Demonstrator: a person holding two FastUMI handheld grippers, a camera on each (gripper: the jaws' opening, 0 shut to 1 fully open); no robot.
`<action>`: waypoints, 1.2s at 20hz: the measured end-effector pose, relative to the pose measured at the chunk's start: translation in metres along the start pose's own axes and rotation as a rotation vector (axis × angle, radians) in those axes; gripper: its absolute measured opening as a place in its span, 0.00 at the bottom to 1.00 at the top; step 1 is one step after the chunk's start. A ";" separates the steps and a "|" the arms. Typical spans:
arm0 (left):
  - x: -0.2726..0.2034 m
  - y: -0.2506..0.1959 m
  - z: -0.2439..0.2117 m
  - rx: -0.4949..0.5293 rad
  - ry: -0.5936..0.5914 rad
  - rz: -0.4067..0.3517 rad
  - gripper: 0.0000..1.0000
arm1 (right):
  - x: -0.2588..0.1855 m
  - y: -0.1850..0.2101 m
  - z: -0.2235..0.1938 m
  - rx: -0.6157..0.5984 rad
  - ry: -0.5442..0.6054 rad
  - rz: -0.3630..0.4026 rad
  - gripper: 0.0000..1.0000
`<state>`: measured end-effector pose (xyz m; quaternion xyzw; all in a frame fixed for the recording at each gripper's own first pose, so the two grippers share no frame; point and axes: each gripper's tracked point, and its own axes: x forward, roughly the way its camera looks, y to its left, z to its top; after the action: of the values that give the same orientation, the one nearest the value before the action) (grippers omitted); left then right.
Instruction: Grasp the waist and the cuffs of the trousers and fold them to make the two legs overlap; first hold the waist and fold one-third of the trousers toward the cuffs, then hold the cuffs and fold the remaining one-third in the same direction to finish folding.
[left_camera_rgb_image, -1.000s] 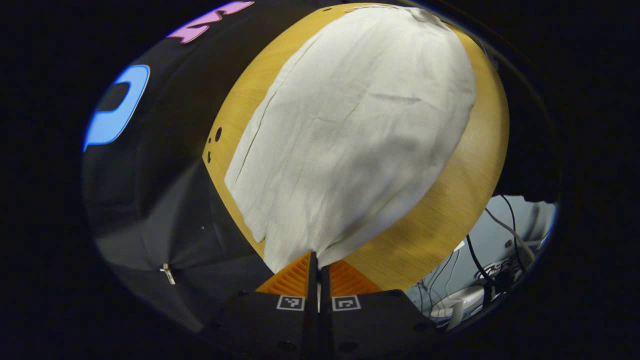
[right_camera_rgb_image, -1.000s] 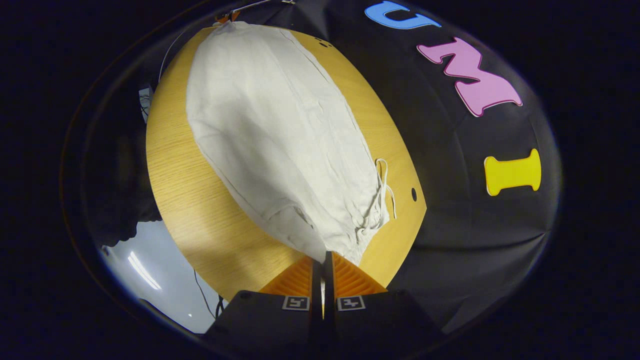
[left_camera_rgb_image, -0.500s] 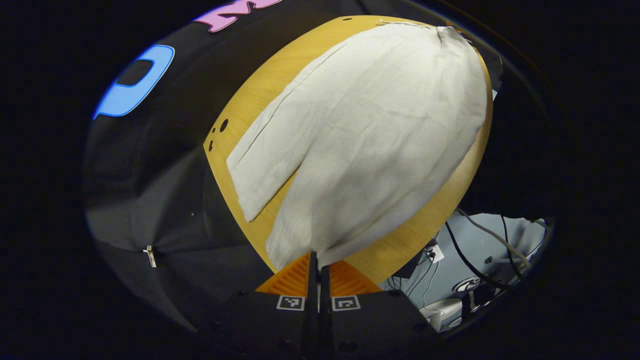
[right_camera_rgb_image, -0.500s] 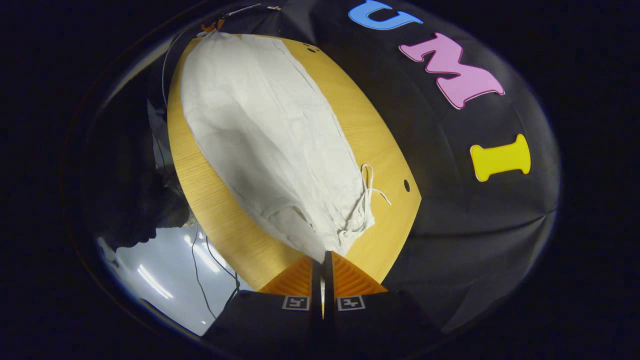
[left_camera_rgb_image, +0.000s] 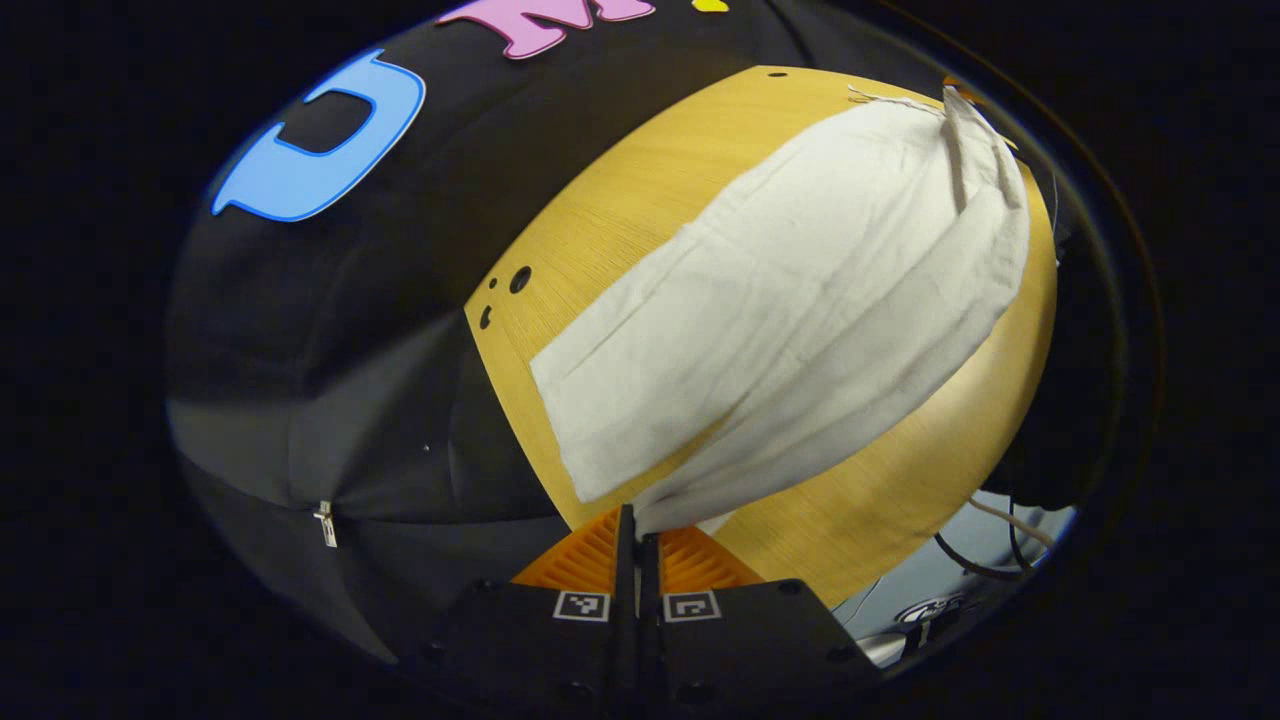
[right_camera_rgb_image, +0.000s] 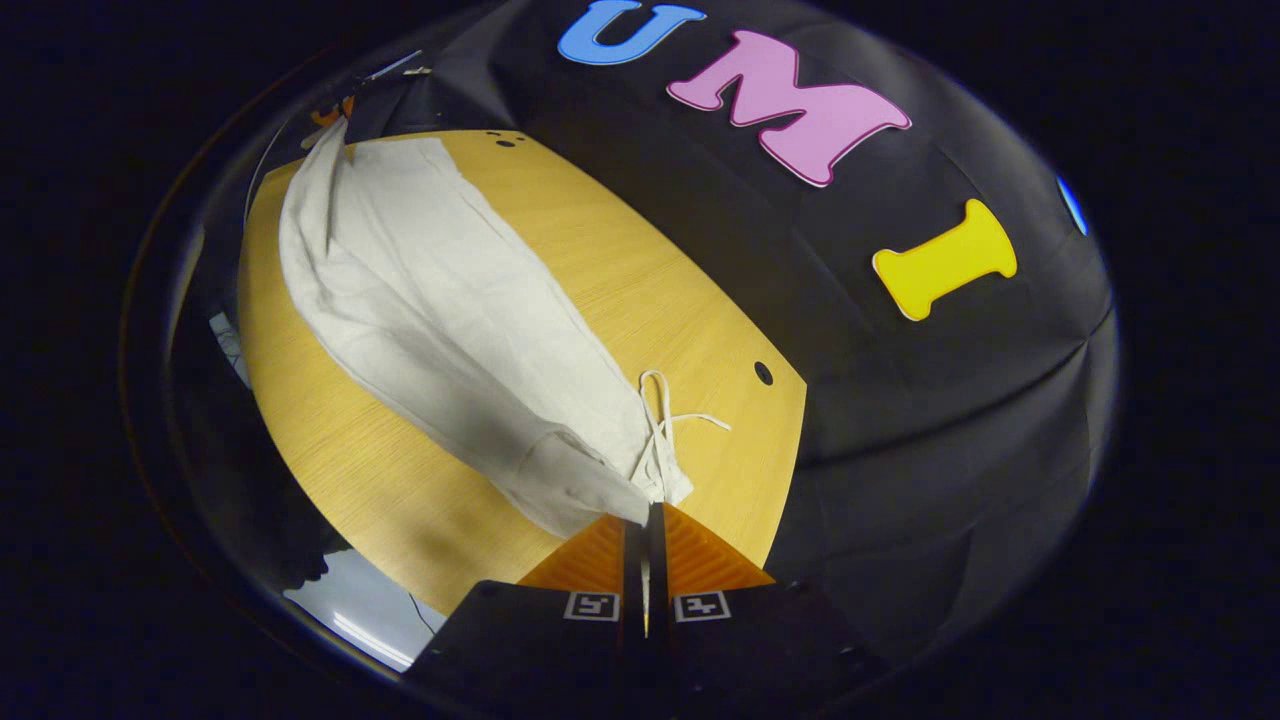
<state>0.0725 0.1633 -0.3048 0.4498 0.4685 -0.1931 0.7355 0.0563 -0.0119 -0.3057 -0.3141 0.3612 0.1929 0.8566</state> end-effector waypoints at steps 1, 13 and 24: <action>0.005 0.006 0.007 -0.022 0.000 0.003 0.05 | 0.008 -0.004 0.003 0.036 0.000 -0.008 0.05; 0.101 0.024 0.042 -0.218 0.085 -0.050 0.05 | 0.102 -0.017 0.005 0.376 0.099 -0.030 0.05; 0.167 0.023 0.052 -0.119 0.210 -0.073 0.05 | 0.162 -0.003 -0.022 0.322 0.256 0.025 0.05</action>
<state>0.1969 0.1545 -0.4301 0.4055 0.5698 -0.1435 0.7002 0.1548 -0.0118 -0.4366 -0.1905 0.4973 0.1016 0.8403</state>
